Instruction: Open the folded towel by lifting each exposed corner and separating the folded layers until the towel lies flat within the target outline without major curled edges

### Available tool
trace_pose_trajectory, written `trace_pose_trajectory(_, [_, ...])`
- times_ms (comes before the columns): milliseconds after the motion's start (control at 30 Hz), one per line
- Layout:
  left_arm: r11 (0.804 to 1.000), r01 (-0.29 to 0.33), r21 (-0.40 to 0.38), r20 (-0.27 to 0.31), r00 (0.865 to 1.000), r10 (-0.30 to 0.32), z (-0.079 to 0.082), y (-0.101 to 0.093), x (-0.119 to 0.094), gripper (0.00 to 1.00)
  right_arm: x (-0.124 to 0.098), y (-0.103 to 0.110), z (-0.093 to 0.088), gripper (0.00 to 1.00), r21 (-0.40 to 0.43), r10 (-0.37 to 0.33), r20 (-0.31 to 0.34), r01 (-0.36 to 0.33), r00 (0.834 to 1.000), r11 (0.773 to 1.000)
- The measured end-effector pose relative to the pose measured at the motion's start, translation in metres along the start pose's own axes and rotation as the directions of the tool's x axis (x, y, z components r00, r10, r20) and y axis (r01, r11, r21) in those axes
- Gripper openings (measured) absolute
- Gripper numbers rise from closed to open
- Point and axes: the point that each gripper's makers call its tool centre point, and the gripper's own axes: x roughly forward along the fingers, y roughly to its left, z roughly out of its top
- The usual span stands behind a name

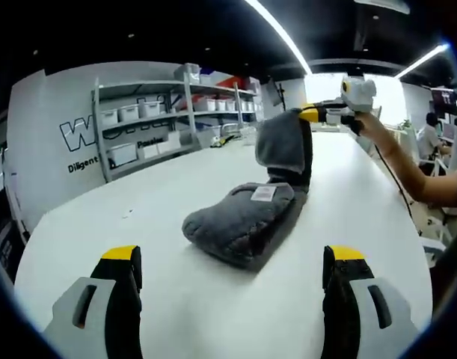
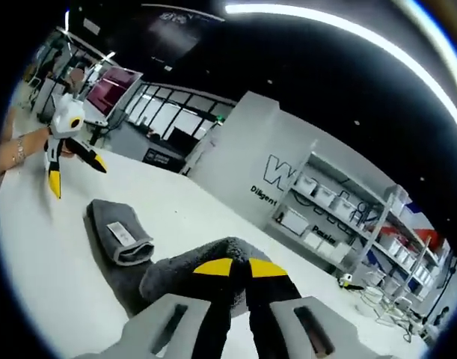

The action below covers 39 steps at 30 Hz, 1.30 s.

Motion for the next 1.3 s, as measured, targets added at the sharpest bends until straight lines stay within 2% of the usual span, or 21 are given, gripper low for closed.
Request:
trace_pose_trajectory(100, [1.000,-0.009,0.003,-0.007,1.000,0.009,-0.001,0.002,-0.001,0.99,-0.004,-0.004,-0.008,0.01,0.023,-0.003,-0.004,0.003,1.000,1.000])
trace_pose_trajectory(200, [1.000,-0.010,0.002,-0.007,1.000,0.010,-0.002,0.003,-0.001,0.99,-0.008,-0.010,-0.026,0.01,0.059,-0.002,-0.029,0.004,1.000,0.998])
trace_pose_trajectory(600, [1.000,-0.006,0.006,-0.013,1.000,0.006,-0.003,0.005,-0.001,0.99,-0.020,-0.022,-0.070,0.01,0.111,-0.001,-0.099,0.012,0.995,0.994])
trace_pose_trajectory(767, [1.000,-0.009,0.006,-0.014,1.000,0.009,-0.002,0.008,-0.001,0.99,-0.027,-0.020,-0.086,0.01,0.123,0.000,-0.130,0.016,0.992,0.992])
trace_pose_trajectory(1033, [1.000,-0.004,0.013,-0.016,1.000,0.004,-0.002,0.007,0.001,0.99,-0.039,-0.013,-0.120,0.01,0.140,0.045,-0.204,-0.016,0.978,0.990])
trace_pose_trajectory(1300, [1.000,-0.008,0.013,-0.024,1.000,0.009,-0.003,0.009,0.002,0.99,-0.048,-0.009,-0.137,0.01,0.173,0.070,-0.246,-0.028,0.967,0.985])
